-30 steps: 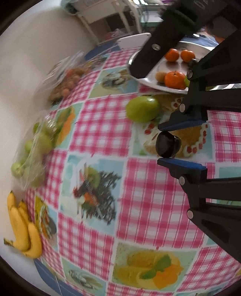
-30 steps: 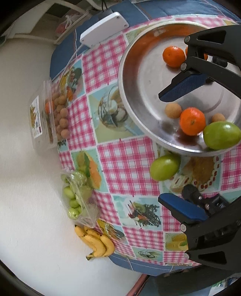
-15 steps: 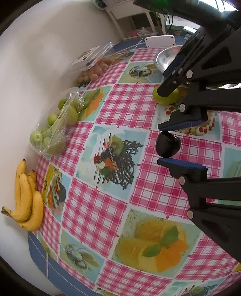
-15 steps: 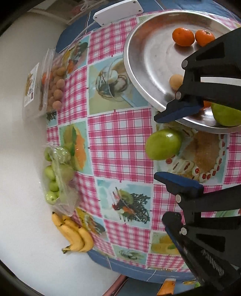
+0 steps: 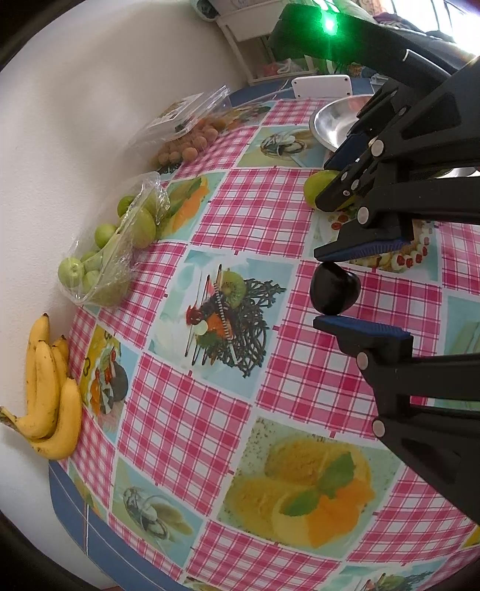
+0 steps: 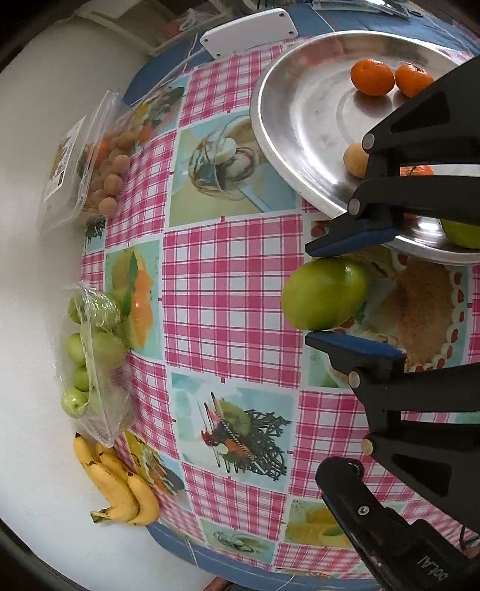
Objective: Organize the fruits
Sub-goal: 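Grasp the other green fruit with the right gripper while the left gripper holds the plum, then carry the plum and the green fruit over the steel bowl with both grippers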
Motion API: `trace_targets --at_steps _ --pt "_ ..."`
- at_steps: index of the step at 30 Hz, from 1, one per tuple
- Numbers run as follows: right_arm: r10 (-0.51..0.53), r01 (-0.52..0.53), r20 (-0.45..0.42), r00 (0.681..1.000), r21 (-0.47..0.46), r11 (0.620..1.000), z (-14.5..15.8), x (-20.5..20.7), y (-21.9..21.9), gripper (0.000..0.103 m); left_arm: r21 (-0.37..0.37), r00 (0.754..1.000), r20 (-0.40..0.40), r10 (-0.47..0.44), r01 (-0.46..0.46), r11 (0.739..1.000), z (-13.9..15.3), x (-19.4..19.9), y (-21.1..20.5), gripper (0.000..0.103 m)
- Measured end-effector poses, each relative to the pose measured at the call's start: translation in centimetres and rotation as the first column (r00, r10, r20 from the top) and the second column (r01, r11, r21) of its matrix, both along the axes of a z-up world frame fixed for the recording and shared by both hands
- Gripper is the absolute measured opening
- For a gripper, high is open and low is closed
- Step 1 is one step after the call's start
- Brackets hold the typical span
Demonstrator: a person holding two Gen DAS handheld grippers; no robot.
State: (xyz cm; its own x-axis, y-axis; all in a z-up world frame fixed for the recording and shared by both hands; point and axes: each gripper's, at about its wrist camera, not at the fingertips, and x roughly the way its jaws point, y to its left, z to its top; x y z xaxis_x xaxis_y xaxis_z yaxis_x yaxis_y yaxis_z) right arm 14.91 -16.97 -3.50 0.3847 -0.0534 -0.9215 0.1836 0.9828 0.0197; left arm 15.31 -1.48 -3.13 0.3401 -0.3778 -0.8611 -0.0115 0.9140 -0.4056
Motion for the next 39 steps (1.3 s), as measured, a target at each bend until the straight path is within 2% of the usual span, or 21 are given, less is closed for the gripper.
trace_targets --at_steps 21,29,39 --pt "0.002 -0.005 0.065 0.998 0.038 0.999 4.2 -1.6 0.7 0.043 -0.004 0.998 0.058 0.013 -0.013 1.0 3.2 -1.3 0.6 0.032" --pt "-0.032 0.026 0.082 0.996 0.066 0.997 5.4 -3.5 -0.6 0.043 0.003 0.996 0.086 -0.004 0.004 1.0 4.8 -2.3 -0.1 0.032" --pt "-0.17 0.164 0.079 0.982 0.079 0.983 6.2 -6.8 -6.9 0.043 0.03 0.979 0.119 -0.167 0.165 0.986 6.0 -4.5 -5.7 0.032"
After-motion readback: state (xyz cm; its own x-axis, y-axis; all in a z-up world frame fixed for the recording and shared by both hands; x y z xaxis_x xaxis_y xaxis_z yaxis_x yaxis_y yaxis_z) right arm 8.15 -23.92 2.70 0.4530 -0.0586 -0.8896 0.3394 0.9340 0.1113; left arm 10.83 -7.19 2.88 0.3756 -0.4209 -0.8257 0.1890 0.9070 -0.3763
